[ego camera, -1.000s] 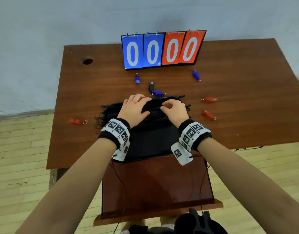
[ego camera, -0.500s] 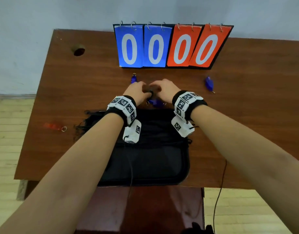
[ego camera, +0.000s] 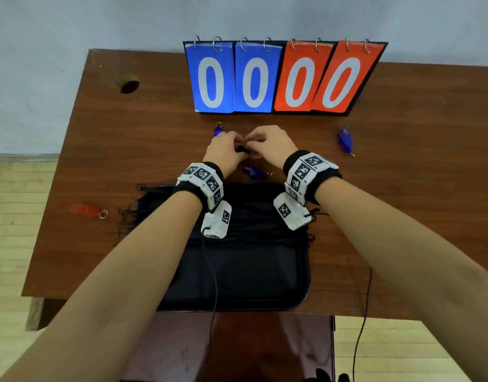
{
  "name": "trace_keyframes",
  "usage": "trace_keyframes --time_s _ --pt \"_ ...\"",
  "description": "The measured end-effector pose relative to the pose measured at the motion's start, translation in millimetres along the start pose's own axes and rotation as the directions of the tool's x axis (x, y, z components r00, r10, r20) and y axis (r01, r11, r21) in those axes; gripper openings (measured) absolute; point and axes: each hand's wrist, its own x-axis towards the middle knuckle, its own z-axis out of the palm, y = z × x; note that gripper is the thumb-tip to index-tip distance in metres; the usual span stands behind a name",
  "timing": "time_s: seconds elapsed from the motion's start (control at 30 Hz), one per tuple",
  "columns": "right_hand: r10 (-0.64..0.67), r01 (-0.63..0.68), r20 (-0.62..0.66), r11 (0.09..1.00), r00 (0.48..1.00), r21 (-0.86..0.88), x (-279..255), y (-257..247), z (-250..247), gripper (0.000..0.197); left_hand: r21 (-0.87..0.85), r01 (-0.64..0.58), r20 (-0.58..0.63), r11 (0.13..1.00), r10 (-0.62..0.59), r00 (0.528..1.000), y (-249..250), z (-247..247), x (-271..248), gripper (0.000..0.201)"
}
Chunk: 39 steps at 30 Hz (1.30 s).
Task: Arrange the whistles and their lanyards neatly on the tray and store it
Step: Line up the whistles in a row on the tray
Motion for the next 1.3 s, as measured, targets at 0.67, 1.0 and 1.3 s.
trace_keyframes --time_s 0.67,1.0,1.3 --pt "0.067 -0.054 -0.005 0.84 0.998 0.54 -166.4 -55.2 93.2 0.018 -0.725 -0.075 0.089 0.685 0.201 0.976 -65.5 -74.7 -161.7 0.022" --pt "0.06 -0.056 0.005 0.898 0.998 0.437 -217.1 -61.9 168.7 0.027 -0.658 0.044 0.174 0.752 0.094 0.98 -121.5 -85.2 -210.3 0.014" --pt "0.154 -0.082 -0.104 0.861 0.983 0.501 -233.7 -48.4 197.9 0.029 -0.449 -0.14 0.154 0.883 0.23 0.961 -146.2 -75.6 -231.5 0.025"
